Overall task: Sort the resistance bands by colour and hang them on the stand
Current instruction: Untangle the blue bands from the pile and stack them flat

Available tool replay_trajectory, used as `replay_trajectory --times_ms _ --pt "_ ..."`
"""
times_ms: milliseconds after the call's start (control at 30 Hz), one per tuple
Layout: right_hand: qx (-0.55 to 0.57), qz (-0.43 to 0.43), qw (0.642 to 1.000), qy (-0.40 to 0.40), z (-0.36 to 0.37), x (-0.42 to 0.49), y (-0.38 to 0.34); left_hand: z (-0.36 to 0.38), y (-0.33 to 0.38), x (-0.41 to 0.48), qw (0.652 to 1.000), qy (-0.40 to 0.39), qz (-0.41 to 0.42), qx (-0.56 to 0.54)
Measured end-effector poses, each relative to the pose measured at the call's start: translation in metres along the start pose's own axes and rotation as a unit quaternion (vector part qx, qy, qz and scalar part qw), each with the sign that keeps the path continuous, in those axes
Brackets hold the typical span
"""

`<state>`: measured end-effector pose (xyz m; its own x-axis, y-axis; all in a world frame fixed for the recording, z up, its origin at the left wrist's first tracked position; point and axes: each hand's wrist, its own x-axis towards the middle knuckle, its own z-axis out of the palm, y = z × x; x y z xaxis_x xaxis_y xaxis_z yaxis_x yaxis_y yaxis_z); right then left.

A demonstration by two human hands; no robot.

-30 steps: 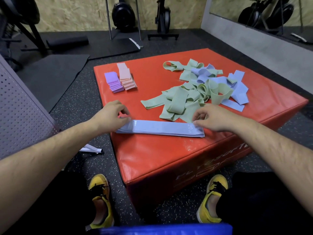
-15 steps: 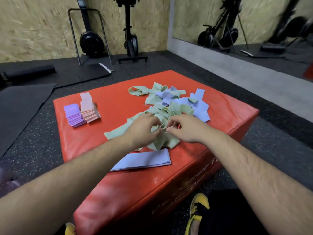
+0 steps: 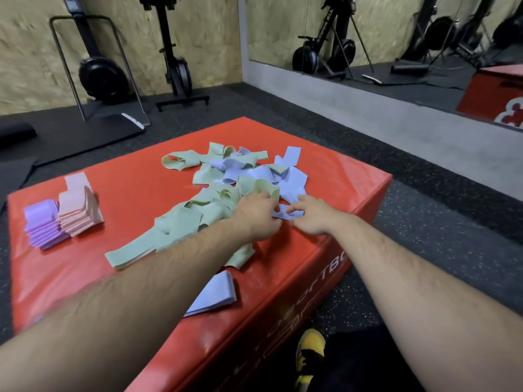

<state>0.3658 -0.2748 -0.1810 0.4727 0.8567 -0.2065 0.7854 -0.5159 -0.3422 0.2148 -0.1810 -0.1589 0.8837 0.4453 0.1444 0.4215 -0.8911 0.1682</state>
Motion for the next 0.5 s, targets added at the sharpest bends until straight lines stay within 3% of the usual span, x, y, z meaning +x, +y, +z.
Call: replay_trajectory --times_ms 200,333,500 --pt "-0.020 0.001 1.000 0.012 0.001 0.020 0.001 0.004 -0.001 0.009 1.000 -0.006 -0.005 0.002" --pt "0.070 -0.039 0.990 0.120 -0.020 0.013 -0.010 -0.006 -0.005 0.009 0.998 0.013 -0.012 -0.059" --pt "0.171 -0.145 0.944 0.244 -0.051 -0.015 -0.046 -0.043 -0.009 0.004 0.981 0.088 -0.042 -0.169"
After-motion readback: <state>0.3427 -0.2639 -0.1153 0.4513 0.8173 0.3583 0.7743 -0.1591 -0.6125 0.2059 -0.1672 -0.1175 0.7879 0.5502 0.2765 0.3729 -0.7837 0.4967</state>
